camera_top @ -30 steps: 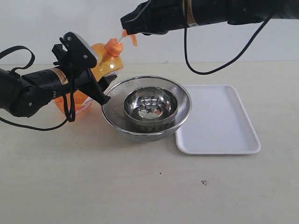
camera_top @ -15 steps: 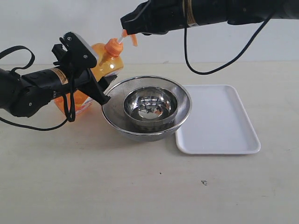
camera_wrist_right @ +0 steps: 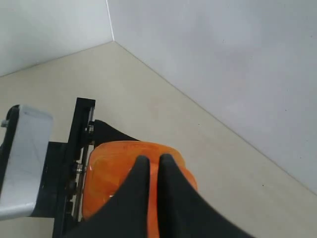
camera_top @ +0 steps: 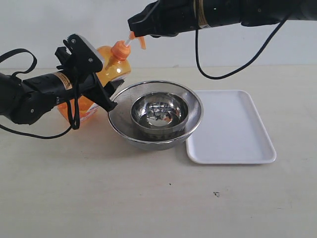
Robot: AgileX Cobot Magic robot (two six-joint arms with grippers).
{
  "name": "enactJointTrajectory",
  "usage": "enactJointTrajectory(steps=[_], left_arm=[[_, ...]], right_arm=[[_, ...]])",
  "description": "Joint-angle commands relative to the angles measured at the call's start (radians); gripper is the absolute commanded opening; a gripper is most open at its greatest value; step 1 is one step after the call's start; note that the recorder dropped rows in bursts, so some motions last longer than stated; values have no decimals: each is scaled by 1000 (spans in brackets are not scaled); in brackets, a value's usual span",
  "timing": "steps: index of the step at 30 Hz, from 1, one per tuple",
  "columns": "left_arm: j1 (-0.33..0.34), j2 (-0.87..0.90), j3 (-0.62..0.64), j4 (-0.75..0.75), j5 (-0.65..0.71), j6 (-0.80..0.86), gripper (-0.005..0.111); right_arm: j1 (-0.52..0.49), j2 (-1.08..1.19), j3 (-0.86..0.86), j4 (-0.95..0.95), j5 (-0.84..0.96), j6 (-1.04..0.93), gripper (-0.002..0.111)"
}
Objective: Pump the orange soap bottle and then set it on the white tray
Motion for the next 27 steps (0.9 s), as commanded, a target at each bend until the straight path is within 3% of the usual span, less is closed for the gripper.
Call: enactJointTrajectory(steps=[1,7,15,22,27], left_arm=[[-11,-12,-7,-6,-47,-34,5],[-9,-24,-7,-73,-49,35,5],[-1,-111,-7,-303,-49,262,5],[-1,-256,-7,-335,-49,267,5],[-58,-371,-7,-312,2,215,5]], right_arm=[[8,-13,9,-48,22,-28,0],[-10,-128,9,-48,95,-68,0],[-132,-267,9,-48,96,-81,0],[-360,-320,29,-48,-325,44,0],[-466,-399,151,-48,-376,40,0]])
